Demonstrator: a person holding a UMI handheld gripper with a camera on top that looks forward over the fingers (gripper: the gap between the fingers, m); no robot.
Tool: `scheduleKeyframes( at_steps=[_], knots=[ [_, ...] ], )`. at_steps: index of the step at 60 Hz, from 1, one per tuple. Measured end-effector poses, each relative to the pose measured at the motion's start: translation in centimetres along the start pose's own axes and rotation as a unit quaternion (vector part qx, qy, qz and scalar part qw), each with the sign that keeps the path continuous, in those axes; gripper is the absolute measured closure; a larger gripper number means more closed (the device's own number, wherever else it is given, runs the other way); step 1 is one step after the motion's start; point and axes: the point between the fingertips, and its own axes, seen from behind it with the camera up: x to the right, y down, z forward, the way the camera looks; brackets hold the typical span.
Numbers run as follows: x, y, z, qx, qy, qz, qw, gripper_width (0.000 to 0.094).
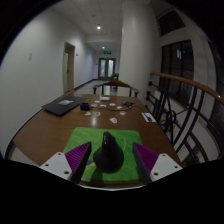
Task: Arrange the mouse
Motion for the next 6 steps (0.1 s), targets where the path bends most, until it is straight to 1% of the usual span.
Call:
scheduleKeyframes(
  at_steps=[6],
  knots=[
    [-0.1, 0.9, -4.3, 0.007, -0.025, 0.027, 0.999, 0.0084]
  ],
)
